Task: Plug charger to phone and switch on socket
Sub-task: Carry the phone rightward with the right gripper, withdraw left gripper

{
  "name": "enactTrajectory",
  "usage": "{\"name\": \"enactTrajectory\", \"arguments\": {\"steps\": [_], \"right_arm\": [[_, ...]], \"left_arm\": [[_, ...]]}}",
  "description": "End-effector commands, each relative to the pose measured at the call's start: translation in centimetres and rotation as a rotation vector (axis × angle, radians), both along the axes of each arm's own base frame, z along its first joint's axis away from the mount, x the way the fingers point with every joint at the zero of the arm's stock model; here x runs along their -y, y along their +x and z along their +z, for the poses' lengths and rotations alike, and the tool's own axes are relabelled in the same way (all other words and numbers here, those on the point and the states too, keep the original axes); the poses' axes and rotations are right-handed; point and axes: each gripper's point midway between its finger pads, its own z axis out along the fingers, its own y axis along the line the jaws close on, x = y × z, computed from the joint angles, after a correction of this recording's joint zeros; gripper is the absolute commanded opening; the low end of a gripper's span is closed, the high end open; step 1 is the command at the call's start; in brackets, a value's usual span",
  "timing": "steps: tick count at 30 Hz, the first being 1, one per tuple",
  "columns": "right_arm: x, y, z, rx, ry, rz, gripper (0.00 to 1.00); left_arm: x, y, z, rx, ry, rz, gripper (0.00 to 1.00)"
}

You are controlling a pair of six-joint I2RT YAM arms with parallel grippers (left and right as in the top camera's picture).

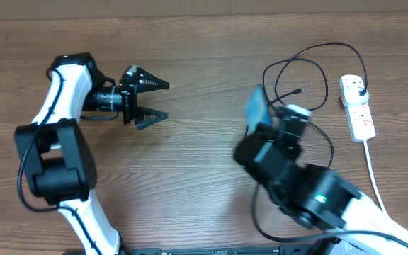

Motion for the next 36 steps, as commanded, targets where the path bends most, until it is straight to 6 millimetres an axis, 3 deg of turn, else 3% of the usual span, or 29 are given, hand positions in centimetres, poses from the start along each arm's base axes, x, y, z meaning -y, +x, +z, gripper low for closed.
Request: {"name": "enactTrajectory", "arguments": {"steps": [1,4,6,10,13,16,21,24,27,36], "right_arm": [[2.7,-0.5,2.5,0.056,0.144,-0.139,0.04],[4.0,-1.2,2.6,0.046,0.226,-0.208,0.04],[4.1,-1.3,2.6,0.04,0.258,-0.23,0.04],[3.3,-0.7,1.4,0.028,0.294,-0.253,0.04],[1.5,0.0,0.2,0.004,0.328,-0.226,0.04],[-0.5,0.9,-0.8,-0.025,0.365,-0.192,0.04],[-1.2,1.5,-1.6,-0.036,0.347,-0.196,0.04],[-1.0,1.3,-1.4,-0.034,0.344,-0.192,0.04],[0.3,0.9,-1.2,-0.032,0.332,-0.211,0.04],[5.0,-1.3,1.1,-0.037,0.451,-0.267,0.04]], "left_arm": [[-0.9,-1.2,5.8,0.218,0.01,0.038,1.0],[-1.6,-3.2,8.6,0.326,0.079,0.045,1.0],[-2.1,-4.9,9.4,0.381,0.177,0.029,1.0],[-3.3,-8.7,9.3,0.448,0.458,-0.019,1.0],[-4.3,-10.9,9.6,0.457,0.623,-0.007,1.0],[-5.9,-12.6,9.3,0.433,0.789,0.049,1.0],[-7.6,-14.2,7.6,0.392,0.927,0.205,1.0],[-7.2,-14.7,5.5,0.403,0.898,0.281,1.0],[-5.6,-14.3,2.4,0.389,0.746,0.381,1.0],[-1.6,-10.1,-1.4,0.15,0.203,0.425,1.0]]}}
